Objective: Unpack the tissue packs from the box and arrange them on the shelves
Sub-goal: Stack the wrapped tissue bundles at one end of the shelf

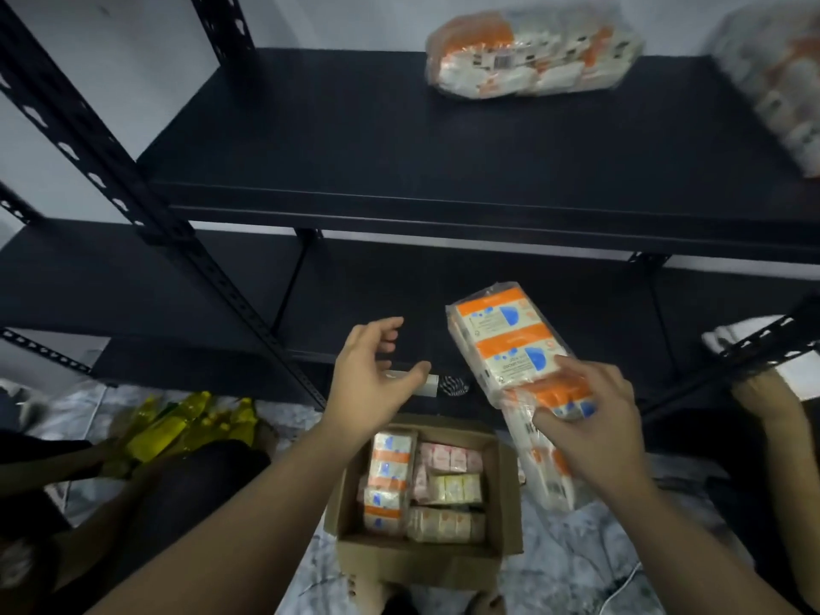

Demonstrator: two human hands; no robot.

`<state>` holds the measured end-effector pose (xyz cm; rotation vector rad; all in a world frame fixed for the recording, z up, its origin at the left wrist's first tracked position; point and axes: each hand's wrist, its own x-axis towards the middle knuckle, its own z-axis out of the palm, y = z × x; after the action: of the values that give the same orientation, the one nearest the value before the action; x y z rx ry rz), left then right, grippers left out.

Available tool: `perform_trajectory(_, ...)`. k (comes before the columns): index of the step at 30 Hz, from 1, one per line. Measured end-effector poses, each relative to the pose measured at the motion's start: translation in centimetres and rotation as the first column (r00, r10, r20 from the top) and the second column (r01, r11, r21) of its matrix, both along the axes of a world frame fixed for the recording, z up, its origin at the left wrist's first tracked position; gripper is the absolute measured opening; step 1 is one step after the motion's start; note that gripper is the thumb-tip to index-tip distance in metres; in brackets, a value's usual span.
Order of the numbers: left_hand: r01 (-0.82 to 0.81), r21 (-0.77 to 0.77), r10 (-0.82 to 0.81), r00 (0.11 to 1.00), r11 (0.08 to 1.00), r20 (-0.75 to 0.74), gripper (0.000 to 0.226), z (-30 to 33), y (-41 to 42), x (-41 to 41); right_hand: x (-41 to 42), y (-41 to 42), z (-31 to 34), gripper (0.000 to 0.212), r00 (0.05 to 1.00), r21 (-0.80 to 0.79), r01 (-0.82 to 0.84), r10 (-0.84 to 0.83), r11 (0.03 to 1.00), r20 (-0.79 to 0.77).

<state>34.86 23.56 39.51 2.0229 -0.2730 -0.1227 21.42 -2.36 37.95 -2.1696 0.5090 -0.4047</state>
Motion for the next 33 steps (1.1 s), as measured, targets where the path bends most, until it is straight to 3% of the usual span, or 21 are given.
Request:
perform_trajectory(4,-0.03,0.036,0.032,0.998,0.999,-0.06,0.06,-2.6,1.2,-0.7,-0.1,0.0,-1.7,0.071,0.999,0.013,-0.013,0.013,1.0,-0.03)
perform_trajectory(8,-0.053,0.161,0.079,0.984,0.986,-0.16,0.058,-9.4,2.7,-2.1,-1.0,0.6,-6.1,0.071,0.997,0.006,-0.038,0.038,0.999,-0.071)
perform_trajectory(13,-0.094,0.317,0.213,0.905,0.944,-0.369,0.053,-21.3,4.8,-4.9,-2.6,2.8,-16.4,0.072,0.985,0.011,-0.049,0.05,0.999,-0.162)
perform_trajectory(17,-0.016,0.495,0.287,0.83,0.869,-0.479,0.069,-31.8,5.7,-5.7,-3.5,5.3,-25.7,0.072,0.982,-0.041,-0.019,0.011,0.999,-0.186)
perform_trajectory(19,-0.007,0.51,0.312,0.798,0.86,-0.515,0.079,-37.1,5.7,-5.9,-3.9,6.5,-30.0,0.071,0.977,-0.05,0.019,-0.029,0.999,-0.211)
perform_trajectory(27,-0.129,0.545,0.431,0.768,0.828,-0.474,0.135,-51.0,2.6,-5.4,-6.5,9.4,-39.3,0.073,0.956,-0.012,0.086,-0.086,0.996,-0.281)
perform_trajectory(30,-0.163,0.602,0.48,0.774,0.781,-0.413,0.131,-52.4,2.1,-5.4,-7.5,9.0,-39.2,0.077,0.944,0.005,0.07,-0.065,0.998,-0.323)
perform_trajectory(33,-0.184,0.572,0.476,0.775,0.8,-0.416,0.117,-50.7,2.3,-5.7,-7.8,8.4,-37.6,0.076,0.942,-0.034,0.034,-0.043,0.999,-0.333)
